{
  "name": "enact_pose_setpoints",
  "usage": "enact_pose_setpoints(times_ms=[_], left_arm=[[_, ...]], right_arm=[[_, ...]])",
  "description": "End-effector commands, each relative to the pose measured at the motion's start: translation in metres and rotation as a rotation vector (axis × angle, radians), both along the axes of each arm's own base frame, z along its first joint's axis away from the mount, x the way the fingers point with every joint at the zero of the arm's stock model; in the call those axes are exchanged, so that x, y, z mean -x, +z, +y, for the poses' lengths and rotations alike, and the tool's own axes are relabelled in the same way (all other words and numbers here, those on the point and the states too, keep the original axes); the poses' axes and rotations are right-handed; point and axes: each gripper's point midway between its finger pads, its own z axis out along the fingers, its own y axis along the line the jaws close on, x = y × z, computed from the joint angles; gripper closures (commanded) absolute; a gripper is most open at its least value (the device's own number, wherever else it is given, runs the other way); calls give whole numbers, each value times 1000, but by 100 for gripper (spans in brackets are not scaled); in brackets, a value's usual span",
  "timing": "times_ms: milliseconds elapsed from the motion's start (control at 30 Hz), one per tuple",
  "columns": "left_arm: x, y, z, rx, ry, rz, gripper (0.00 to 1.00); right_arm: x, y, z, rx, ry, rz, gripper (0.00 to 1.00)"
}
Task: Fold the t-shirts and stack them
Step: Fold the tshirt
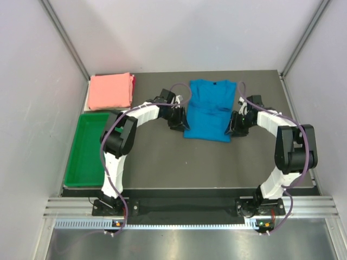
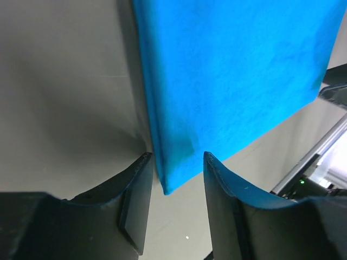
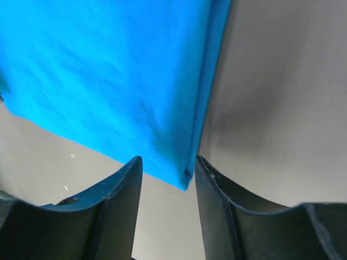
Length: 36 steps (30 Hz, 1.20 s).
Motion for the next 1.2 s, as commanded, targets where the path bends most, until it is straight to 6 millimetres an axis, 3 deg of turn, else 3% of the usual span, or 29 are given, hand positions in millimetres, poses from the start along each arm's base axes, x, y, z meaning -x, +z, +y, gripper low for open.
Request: enact_pose_setpoints(times_ms=[0, 133, 200, 233, 267, 333, 367, 433, 467, 700, 800, 833, 867, 967, 1033, 1100, 1133, 1167], left_arm=[[-4, -6, -2, -14, -32, -64, 53], [7, -19, -5, 4, -46, -30, 58], [9, -19, -7, 22, -48, -25, 62], [13, -22, -6, 22, -48, -13, 69], [15, -22, -7, 28, -49, -12, 86], [19, -23, -4, 19, -40, -3, 98], [21, -22, -3, 13, -34, 0, 100], [29, -20, 2, -11, -17, -3, 100], [32, -20, 4, -23, -9, -3, 100], [74, -20, 7, -89, 0, 42, 98], [91, -22, 11, -109, 0, 72, 87], [94, -23, 12, -116, 3, 79, 70], [97, -26, 18, -148, 14, 91, 64], [87, -19, 26, -196, 34, 53, 57], [64, -6, 27, -188, 66, 4, 58], [43, 5, 27, -156, 78, -28, 63], [29, 15, 16, -112, 60, -51, 64], [22, 19, 11, -96, 36, -74, 66]], right_arm=[[-5, 8, 2, -33, 42, -95, 57], [9, -3, 4, -42, 49, -89, 59], [7, 1, 6, -58, 55, -128, 67], [11, -3, 5, -54, 50, -118, 76], [10, -5, 1, -32, 24, -119, 97], [17, -11, -6, 1, -10, -103, 100], [24, -15, -8, 7, -36, -103, 100], [46, -27, -7, -7, -44, -82, 100], [48, -21, -6, -20, -58, -110, 100], [101, -41, -26, 53, -233, -33, 98], [111, -39, -25, 27, -286, -19, 92], [115, -41, -28, 42, -310, 1, 87], [118, -40, -31, 64, -322, 23, 72], [107, -26, -31, 72, -277, -27, 63], [87, -7, -34, 85, -257, -96, 61], [70, 2, -39, 110, -236, -139, 68], [53, 16, -38, 103, -226, -186, 72], [43, 16, -37, 106, -197, -195, 79]])
